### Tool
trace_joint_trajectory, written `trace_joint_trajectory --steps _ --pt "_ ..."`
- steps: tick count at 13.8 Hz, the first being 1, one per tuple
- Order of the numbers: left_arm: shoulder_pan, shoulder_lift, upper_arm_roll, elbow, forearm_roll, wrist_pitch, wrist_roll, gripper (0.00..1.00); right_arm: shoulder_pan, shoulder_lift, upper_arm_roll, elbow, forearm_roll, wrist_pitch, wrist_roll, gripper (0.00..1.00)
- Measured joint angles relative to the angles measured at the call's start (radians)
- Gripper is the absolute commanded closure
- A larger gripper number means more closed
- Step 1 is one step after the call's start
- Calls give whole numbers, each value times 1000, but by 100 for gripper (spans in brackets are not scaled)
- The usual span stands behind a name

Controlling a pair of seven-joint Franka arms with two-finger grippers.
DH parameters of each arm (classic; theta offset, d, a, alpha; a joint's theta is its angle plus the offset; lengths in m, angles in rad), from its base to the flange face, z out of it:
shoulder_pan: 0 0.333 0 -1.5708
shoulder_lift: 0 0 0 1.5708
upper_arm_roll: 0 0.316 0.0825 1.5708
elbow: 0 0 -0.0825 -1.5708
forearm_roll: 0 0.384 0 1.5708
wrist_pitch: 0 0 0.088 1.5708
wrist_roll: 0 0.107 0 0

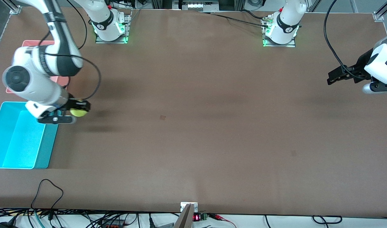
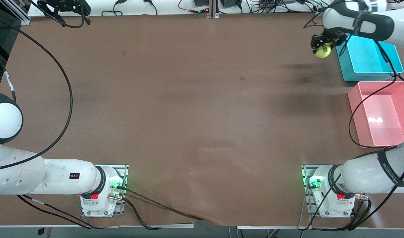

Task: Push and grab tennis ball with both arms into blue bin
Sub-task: 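Carry the tennis ball with the right gripper over the blue bin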

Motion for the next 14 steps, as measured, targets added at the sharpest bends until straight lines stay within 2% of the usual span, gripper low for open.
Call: trace_joint_trajectory --steps 6,8,11,14 --pt "0 0 -4 1 0 0 0 0 -234 0 -5 -29 0 -7 -239 100" --pt "0 0 -6 1 0 0 0 0 -290 1 -41 -34 0 -30 -345 100" --pt "0 0 -6 2 0 0 0 0 -310 5 -125 -39 0 -45 -454 100" --pt "0 0 -6 2 0 0 0 0 -311 42 -165 -39 0 12 -490 100"
